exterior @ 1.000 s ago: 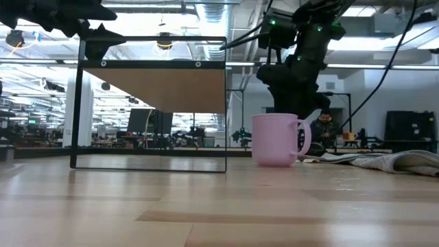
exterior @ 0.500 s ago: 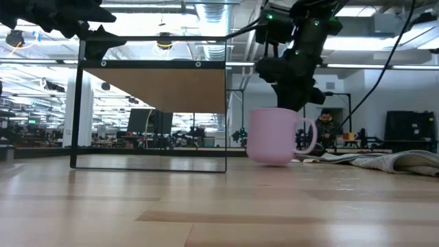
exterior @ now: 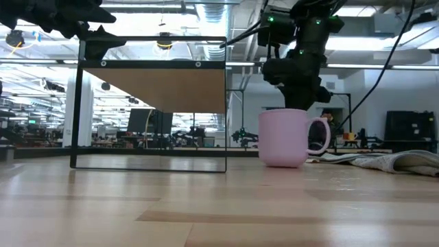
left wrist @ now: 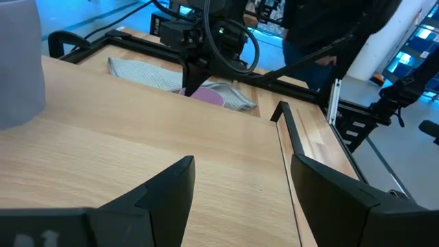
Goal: Stack small to large cups/mugs on shelf
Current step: Put the pink mug on the shelf
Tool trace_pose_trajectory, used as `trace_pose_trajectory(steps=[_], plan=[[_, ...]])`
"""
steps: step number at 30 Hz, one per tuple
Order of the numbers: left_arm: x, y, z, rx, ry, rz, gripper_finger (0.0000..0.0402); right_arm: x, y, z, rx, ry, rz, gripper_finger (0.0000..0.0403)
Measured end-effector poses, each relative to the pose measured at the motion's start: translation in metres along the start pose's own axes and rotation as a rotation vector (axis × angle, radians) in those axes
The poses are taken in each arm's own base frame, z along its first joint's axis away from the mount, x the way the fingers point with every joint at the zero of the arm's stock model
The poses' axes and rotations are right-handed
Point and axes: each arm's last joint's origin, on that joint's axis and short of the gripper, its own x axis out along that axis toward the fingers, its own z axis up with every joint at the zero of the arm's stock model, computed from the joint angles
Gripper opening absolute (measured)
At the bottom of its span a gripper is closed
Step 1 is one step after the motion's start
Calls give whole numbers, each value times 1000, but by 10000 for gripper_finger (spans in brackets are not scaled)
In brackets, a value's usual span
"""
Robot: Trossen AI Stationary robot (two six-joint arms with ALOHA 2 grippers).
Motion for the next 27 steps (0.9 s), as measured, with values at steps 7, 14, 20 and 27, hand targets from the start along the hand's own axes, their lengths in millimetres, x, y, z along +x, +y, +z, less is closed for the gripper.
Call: trace_pose_trajectory(steps=[7, 14, 20, 27], plan=[[0, 0, 0, 0, 0, 0, 234, -32, 7, 15, -60, 3, -7, 9], [0, 0, 0, 0, 0, 0, 234, -73, 8, 33, -88, -31, -27, 9], [0, 0, 0, 0, 0, 0, 234, -103, 4, 39, -94, -7, -45, 9], [0, 0, 0, 0, 0, -1, 234, -126, 6, 46, -91, -67, -17, 9]])
